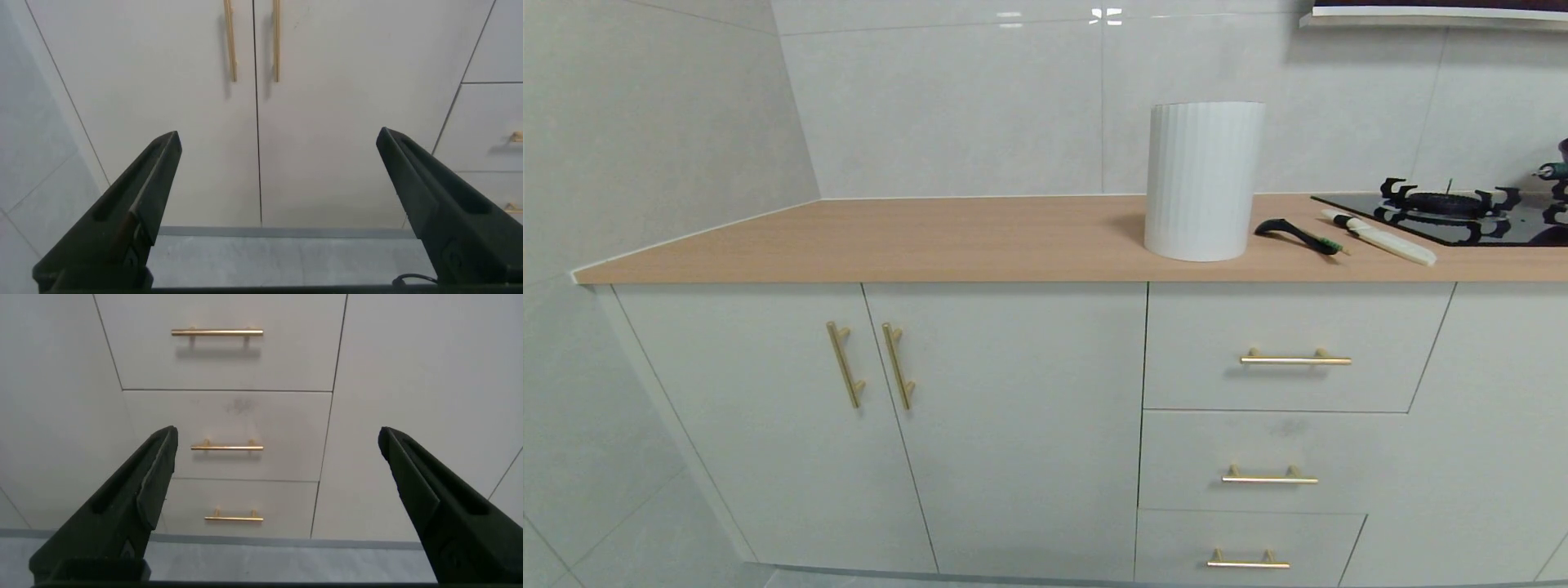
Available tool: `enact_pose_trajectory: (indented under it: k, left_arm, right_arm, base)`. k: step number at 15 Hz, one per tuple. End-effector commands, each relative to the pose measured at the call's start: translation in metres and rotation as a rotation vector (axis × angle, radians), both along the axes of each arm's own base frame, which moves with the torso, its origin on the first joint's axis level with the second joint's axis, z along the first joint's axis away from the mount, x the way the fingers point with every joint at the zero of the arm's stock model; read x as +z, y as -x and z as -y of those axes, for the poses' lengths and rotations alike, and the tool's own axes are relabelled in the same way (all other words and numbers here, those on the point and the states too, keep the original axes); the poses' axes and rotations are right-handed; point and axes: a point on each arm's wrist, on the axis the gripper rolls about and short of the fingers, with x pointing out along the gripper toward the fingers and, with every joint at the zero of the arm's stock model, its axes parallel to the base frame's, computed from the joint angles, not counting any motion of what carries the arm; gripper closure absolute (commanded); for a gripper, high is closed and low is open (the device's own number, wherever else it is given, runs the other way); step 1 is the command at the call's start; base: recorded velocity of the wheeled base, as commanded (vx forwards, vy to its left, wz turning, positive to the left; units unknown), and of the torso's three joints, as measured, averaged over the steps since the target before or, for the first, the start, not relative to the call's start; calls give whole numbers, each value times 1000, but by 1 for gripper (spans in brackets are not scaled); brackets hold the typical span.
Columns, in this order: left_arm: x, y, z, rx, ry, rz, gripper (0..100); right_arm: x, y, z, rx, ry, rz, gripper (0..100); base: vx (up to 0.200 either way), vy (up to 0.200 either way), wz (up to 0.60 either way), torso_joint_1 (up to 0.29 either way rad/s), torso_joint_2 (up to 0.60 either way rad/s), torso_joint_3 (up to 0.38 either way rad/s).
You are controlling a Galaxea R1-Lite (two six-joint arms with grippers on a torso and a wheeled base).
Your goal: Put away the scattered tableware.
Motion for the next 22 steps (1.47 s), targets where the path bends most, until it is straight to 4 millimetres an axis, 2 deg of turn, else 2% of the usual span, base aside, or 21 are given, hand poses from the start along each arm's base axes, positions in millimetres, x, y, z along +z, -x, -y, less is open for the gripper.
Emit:
enact_pose_trajectory:
  k: [1,3,4,5,7,9,12,14,15,16,18,20,22]
  left_arm:
    - [0,0,0,0,0,0,0]
    - [0,0,0,0,0,0,0]
    - [0,0,0,0,0,0,0]
    - [0,0,0,0,0,0,0]
    - [0,0,0,0,0,0,0]
    - [0,0,0,0,0,0,0]
    - [0,0,0,0,0,0,0]
    - [0,0,0,0,0,0,0]
    - [0,0,0,0,0,0,0]
    - [0,0,0,0,0,0,0]
    - [0,0,0,0,0,0,0]
    - [0,0,0,0,0,0,0]
    - [0,0,0,0,0,0,0]
  right_arm:
    - [0,0,0,0,0,2,0]
    - [2,0,0,-4,1,9,0]
    - [8,2,0,-6,-5,40,0]
    - [38,12,0,13,-75,139,0]
    - [57,6,-1,132,-94,29,0]
    - [67,-17,-3,244,-97,-140,0]
    - [82,-60,-11,339,-87,-374,0]
    - [90,-103,-20,344,-82,-543,0]
    - [89,-126,-25,338,-79,-628,0]
    - [87,-141,-28,332,-77,-672,0]
    - [68,-196,-39,321,-73,-752,0]
    - [43,-240,-48,309,-70,-769,0]
    - [23,-269,-53,280,-59,-795,0]
  base:
    - [0,0,0,0,0,0]
    - [0,0,0,0,0,0]
    - [0,0,0,0,0,0]
    - [0,0,0,0,0,0]
    - [0,0,0,0,0,0]
    - [0,0,0,0,0,0]
    - [0,0,0,0,0,0]
    - [0,0,0,0,0,0]
    - [0,0,0,0,0,0]
    - [0,0,0,0,0,0]
    - [0,0,0,0,0,0]
    - [0,0,0,0,0,0]
    - [0,0,0,0,0,0]
